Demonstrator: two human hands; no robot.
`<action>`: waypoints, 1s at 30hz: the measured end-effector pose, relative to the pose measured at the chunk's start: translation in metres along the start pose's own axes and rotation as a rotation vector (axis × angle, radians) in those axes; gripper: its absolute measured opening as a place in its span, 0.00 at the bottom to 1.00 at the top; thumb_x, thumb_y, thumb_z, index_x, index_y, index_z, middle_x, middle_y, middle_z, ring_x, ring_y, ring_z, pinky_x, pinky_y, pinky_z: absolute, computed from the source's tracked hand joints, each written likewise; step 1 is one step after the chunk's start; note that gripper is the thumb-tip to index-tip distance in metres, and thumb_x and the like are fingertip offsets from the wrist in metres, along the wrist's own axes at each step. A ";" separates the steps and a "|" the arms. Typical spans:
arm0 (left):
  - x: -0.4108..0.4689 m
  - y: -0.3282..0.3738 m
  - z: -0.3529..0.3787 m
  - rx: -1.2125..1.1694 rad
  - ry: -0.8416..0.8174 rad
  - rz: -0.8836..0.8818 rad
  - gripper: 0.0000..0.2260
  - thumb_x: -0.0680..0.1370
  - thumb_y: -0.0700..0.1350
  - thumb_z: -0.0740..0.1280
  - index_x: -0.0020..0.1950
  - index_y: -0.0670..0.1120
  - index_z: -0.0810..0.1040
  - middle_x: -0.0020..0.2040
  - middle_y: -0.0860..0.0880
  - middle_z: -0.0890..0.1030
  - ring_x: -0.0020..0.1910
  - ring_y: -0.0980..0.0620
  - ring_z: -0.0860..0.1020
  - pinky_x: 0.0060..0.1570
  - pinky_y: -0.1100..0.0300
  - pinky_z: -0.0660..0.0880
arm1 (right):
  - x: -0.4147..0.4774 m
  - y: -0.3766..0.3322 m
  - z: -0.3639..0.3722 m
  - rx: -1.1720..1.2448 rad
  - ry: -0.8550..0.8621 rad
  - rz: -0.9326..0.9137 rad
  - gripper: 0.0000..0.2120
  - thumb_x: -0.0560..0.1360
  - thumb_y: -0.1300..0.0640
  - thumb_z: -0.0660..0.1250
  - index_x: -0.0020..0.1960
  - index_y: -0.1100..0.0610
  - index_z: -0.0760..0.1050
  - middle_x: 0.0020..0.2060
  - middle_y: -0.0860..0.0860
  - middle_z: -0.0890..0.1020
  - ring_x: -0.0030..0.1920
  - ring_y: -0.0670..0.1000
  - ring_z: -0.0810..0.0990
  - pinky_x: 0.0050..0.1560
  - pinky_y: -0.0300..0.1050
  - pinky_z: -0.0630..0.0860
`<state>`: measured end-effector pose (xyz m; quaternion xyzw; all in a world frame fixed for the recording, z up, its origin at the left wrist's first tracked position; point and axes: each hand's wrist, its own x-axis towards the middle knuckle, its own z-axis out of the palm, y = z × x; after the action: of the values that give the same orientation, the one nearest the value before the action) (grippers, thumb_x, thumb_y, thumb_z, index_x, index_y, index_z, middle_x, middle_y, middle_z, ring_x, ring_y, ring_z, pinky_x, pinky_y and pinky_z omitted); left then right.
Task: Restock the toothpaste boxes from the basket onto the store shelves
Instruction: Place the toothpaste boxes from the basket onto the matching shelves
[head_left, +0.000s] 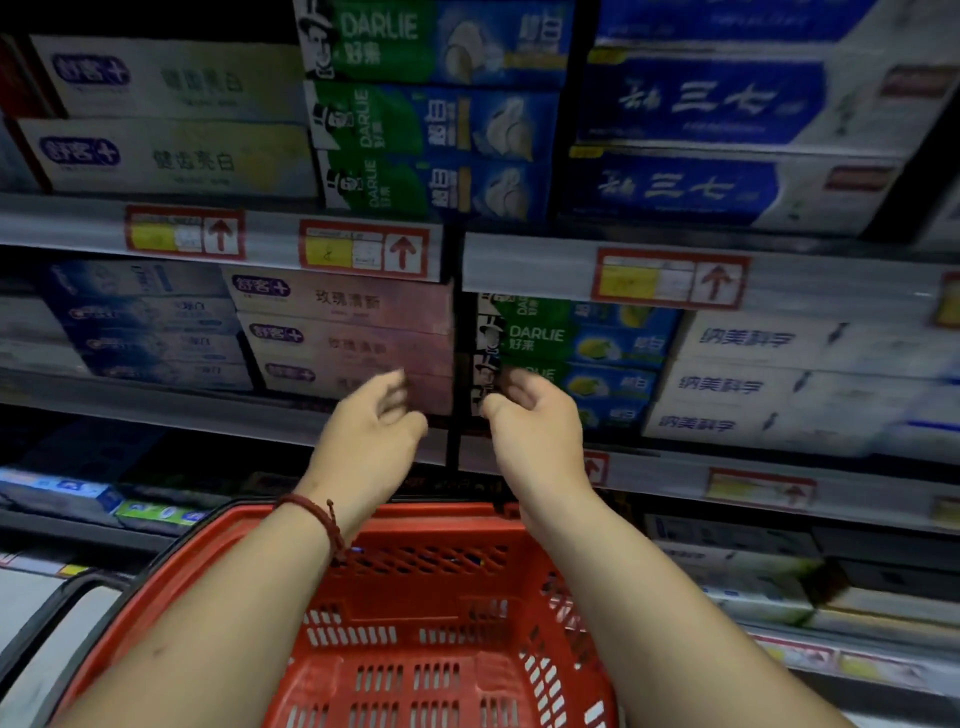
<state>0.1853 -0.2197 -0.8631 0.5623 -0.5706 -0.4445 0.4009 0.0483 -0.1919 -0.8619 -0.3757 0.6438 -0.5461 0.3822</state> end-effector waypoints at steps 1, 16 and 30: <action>-0.006 0.001 0.005 -0.013 -0.022 -0.016 0.26 0.81 0.36 0.65 0.79 0.47 0.66 0.73 0.50 0.73 0.69 0.55 0.72 0.70 0.57 0.68 | -0.001 0.002 -0.008 -0.002 0.018 0.009 0.25 0.79 0.61 0.66 0.76 0.55 0.70 0.69 0.48 0.77 0.58 0.41 0.72 0.62 0.39 0.69; -0.014 0.002 0.068 -0.062 0.039 -0.006 0.24 0.81 0.38 0.65 0.77 0.47 0.67 0.72 0.52 0.74 0.69 0.55 0.73 0.62 0.60 0.68 | 0.006 0.017 -0.105 -0.028 0.238 0.038 0.17 0.77 0.60 0.67 0.63 0.46 0.76 0.49 0.42 0.81 0.52 0.47 0.80 0.55 0.46 0.75; 0.008 -0.004 0.083 0.026 0.083 -0.030 0.27 0.79 0.45 0.67 0.78 0.51 0.67 0.74 0.52 0.72 0.72 0.48 0.72 0.70 0.48 0.71 | 0.019 0.035 -0.113 -0.040 0.258 0.074 0.10 0.77 0.62 0.67 0.45 0.46 0.76 0.46 0.43 0.81 0.50 0.46 0.79 0.56 0.46 0.74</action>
<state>0.1070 -0.2229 -0.8905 0.5940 -0.5505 -0.4194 0.4103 -0.0644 -0.1575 -0.8850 -0.2859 0.7118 -0.5623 0.3088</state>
